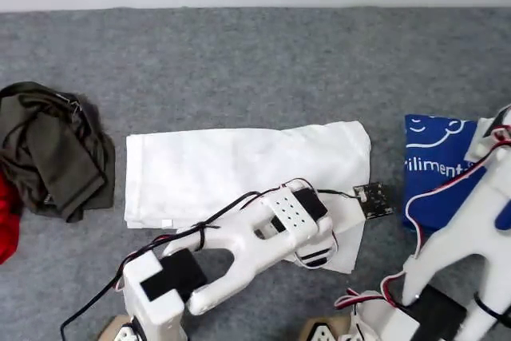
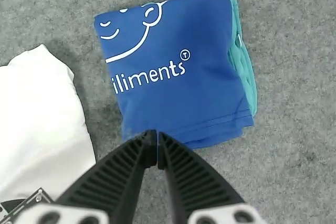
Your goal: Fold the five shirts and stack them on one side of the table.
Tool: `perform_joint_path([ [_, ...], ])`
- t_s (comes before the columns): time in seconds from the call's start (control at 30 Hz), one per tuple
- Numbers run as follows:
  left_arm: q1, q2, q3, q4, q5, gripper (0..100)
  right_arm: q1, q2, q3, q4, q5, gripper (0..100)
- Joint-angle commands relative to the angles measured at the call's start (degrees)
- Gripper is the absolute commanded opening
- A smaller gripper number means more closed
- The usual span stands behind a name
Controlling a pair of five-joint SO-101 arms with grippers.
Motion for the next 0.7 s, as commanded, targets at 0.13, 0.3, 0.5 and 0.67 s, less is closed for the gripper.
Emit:
perform_joint_path([
  [0.13,-0.09,3.87,-7.52,1.93,0.7,9,0.84,-2.24,-2.73,1.36,-0.7,0.9],
  [0.3,-0.09,4.92,-9.36,3.43,0.53,1,0.92,-2.24,-2.73,1.36,-0.7,0.9],
  [0.5,-0.44,-2.9,-9.45,4.13,-0.35,1,0.92,-2.24,-2.73,1.36,-0.7,0.9],
  [0.67,-3.96,-6.51,-9.71,3.6,-2.46,1,0.92,-2.24,-2.73,1.36,-0.7,0.9],
])
